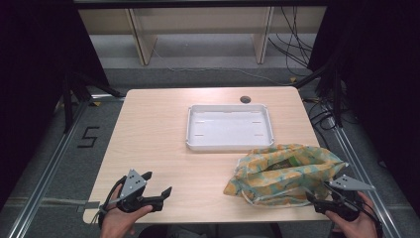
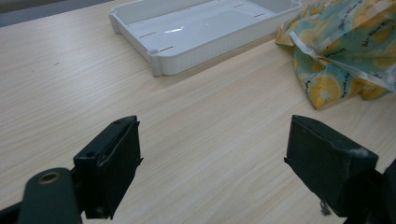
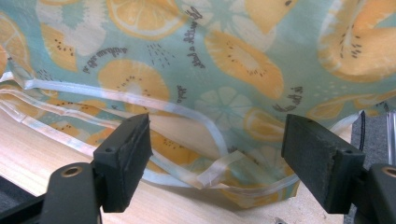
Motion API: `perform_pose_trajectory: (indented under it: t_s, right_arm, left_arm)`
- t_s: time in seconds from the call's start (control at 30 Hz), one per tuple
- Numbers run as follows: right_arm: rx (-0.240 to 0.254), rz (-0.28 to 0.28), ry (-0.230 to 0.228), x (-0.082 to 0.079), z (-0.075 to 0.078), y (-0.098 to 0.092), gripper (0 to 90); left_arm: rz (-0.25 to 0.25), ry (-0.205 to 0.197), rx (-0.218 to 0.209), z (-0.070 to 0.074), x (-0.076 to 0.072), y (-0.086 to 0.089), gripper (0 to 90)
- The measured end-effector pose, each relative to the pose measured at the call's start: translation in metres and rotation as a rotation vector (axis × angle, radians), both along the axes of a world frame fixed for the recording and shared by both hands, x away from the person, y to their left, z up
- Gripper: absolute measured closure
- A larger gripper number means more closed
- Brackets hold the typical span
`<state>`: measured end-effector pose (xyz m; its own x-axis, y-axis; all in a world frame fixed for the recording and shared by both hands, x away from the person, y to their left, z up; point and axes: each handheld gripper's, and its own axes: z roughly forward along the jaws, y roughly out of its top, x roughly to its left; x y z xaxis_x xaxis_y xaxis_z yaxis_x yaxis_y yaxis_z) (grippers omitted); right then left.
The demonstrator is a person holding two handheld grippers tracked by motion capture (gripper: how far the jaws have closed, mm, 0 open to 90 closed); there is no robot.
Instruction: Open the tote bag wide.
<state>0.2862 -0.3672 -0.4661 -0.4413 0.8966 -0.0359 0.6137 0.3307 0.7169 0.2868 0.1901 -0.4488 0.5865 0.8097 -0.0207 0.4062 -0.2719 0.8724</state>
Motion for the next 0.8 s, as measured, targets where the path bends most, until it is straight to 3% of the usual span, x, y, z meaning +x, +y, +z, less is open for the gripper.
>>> perform_pose_trajectory:
  t_s: [0.23,0.43,0.57,0.7,0.77,0.8]
  right_arm:
    - [0.040,-0.036,0.019,-0.002,-0.001,0.003,25.2]
    - [0.035,-0.015,0.012,0.000,0.000,0.001,25.2]
    - [0.023,-0.007,0.009,0.000,0.000,0.001,25.2]
    - [-0.002,0.002,-0.026,0.001,-0.001,-0.001,25.2]
    - [0.018,-0.020,-0.019,0.000,-0.002,0.002,25.2]
    - [0.030,-0.033,0.006,-0.001,0.000,0.003,25.2]
  left_arm:
    - [-0.022,0.001,0.012,-0.001,0.001,-0.003,16.9]
    - [-0.046,0.011,0.014,-0.002,0.001,-0.007,17.5]
    - [-0.049,0.023,-0.008,-0.003,0.001,-0.012,17.8]
    - [-0.072,0.007,0.011,-0.003,0.004,-0.019,17.9]
    - [-0.082,0.006,0.008,-0.002,0.006,-0.022,18.0]
    - [-0.082,0.007,0.004,-0.002,0.006,-0.024,18.0]
